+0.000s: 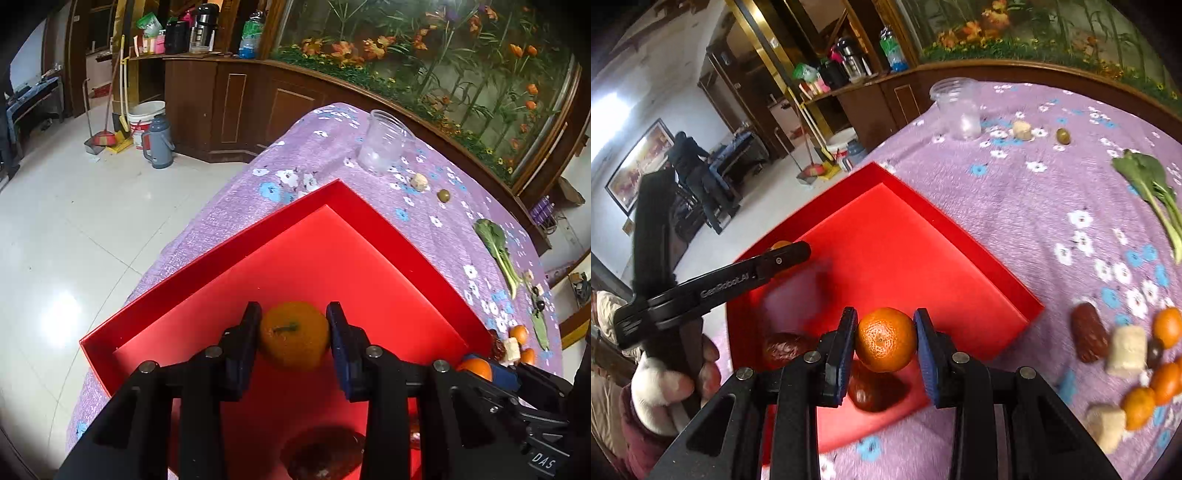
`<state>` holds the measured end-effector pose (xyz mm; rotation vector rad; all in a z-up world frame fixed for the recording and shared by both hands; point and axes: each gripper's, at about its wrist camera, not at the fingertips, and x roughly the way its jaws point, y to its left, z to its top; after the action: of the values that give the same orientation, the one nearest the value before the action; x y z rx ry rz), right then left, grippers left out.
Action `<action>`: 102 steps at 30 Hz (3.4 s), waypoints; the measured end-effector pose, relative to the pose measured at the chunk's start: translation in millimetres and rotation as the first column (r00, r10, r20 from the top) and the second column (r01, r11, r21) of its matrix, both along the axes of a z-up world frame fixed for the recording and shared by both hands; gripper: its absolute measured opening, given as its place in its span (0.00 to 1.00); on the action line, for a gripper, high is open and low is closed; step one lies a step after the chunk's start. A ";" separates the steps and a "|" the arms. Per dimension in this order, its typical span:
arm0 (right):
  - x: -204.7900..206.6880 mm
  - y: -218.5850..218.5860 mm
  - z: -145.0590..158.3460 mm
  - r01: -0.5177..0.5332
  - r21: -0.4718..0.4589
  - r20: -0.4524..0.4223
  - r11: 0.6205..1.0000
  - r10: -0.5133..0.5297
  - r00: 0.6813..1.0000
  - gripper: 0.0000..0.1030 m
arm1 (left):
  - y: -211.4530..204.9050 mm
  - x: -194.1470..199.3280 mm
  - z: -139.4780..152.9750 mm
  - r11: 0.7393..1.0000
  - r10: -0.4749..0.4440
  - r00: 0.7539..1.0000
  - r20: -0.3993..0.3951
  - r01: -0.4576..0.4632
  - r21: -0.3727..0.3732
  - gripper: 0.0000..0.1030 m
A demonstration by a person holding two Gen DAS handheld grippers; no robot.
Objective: Organize fruits
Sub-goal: 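Carry both oranges over the red tray and open both grippers, then move both grippers away from the tray back to the pile, then grasp a tan pastry cube with the left gripper while the right gripper grasps an orange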
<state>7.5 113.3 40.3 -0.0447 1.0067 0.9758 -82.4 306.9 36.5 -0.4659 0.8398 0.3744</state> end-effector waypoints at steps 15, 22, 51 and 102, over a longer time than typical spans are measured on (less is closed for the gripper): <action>29.6 -39.7 22.1 0.150 -0.075 0.167 0.986 -0.136 0.977 0.51 | -3.6 -42.9 11.7 0.997 0.081 0.980 0.180 -0.076 -0.033 0.61; 44.7 3.6 -9.7 0.100 -0.330 0.294 0.939 0.002 0.956 0.50 | -25.9 -39.2 -0.4 0.995 0.041 0.951 0.308 -0.010 -0.102 0.65; 83.3 -14.4 44.0 0.210 -0.223 0.355 0.952 -0.122 0.927 0.51 | -70.0 -15.1 16.8 0.995 0.018 0.962 0.271 0.010 -0.101 0.67; 91.2 -251.4 -44.8 0.457 0.066 -0.064 0.887 -0.454 0.889 0.49 | -273.6 75.5 -25.9 0.814 -0.580 0.815 0.001 0.579 0.056 0.34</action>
<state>98.7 -138.1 -4.5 0.2741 0.9616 0.5830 -6.9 33.3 10.5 -0.1421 0.9076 -0.1773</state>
